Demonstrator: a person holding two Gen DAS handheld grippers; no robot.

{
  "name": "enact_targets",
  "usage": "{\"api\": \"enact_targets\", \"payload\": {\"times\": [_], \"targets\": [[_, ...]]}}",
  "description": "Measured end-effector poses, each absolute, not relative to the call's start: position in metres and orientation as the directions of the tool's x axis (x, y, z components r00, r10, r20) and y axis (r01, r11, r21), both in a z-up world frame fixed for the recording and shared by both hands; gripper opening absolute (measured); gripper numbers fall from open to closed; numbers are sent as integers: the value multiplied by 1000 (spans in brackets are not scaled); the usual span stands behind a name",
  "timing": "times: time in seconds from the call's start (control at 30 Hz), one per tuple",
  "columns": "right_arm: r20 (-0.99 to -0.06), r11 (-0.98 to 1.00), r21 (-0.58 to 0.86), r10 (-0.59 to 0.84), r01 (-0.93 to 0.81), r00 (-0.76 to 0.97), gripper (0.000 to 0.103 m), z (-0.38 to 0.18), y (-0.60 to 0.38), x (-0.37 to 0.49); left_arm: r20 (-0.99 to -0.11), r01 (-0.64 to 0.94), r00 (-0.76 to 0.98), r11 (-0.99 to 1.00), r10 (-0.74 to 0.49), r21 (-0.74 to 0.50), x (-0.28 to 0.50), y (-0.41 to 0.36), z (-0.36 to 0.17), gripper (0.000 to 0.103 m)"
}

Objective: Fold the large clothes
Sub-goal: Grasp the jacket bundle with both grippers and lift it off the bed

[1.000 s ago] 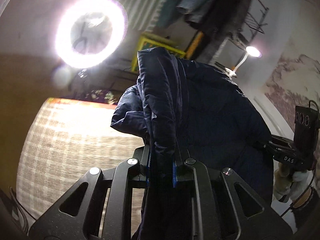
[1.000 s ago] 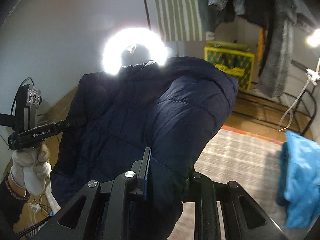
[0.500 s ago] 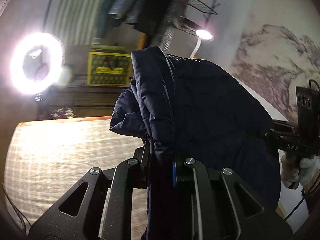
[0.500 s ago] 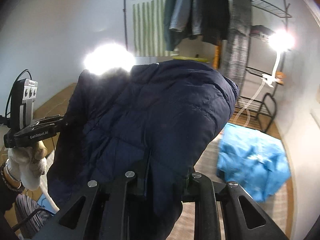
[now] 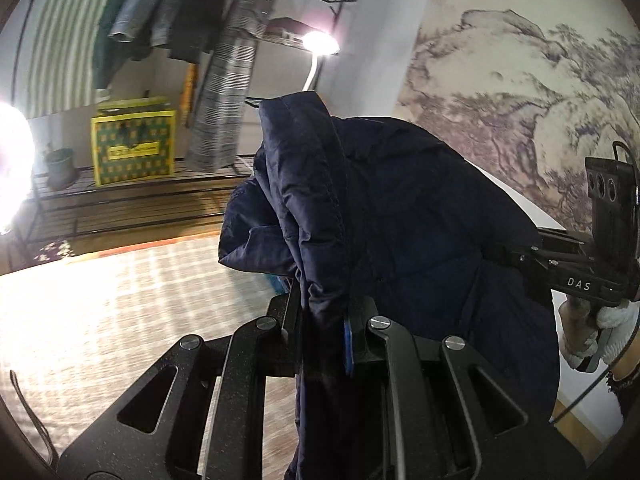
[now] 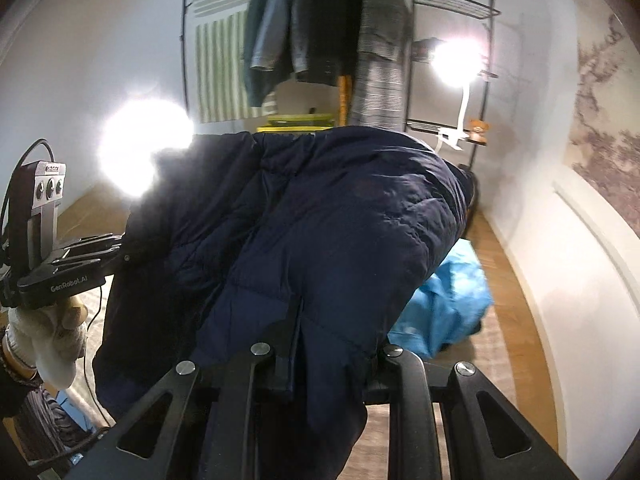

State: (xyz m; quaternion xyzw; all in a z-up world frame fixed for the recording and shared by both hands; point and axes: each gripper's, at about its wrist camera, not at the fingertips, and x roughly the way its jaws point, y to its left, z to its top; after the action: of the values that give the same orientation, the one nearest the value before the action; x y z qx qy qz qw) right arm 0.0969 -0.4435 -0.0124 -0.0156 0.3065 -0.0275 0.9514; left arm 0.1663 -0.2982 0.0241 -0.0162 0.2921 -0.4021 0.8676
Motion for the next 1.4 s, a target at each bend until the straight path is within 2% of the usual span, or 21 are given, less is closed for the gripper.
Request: {"api": "enact_targets", "payload": {"times": [0.33, 0.63, 1.07, 1.4], "targets": [[-584, 990, -58, -135, 126, 800, 19, -20, -496, 74, -515, 723, 437, 629, -738, -287, 179, -375, 9, 12], [-567, 982, -85, -186, 168, 802, 19, -17, -540, 102, -503, 731, 429, 615, -750, -294, 215, -418, 5, 12], [-505, 967, -191, -245, 170, 827, 18, 1, -590, 191, -478, 688, 497, 664, -724, -292, 299, -466, 11, 12], [-503, 968, -220, -218, 120, 836, 18, -20, -606, 269, -506, 626, 527, 715, -683, -313, 364, -474, -24, 11]]}}
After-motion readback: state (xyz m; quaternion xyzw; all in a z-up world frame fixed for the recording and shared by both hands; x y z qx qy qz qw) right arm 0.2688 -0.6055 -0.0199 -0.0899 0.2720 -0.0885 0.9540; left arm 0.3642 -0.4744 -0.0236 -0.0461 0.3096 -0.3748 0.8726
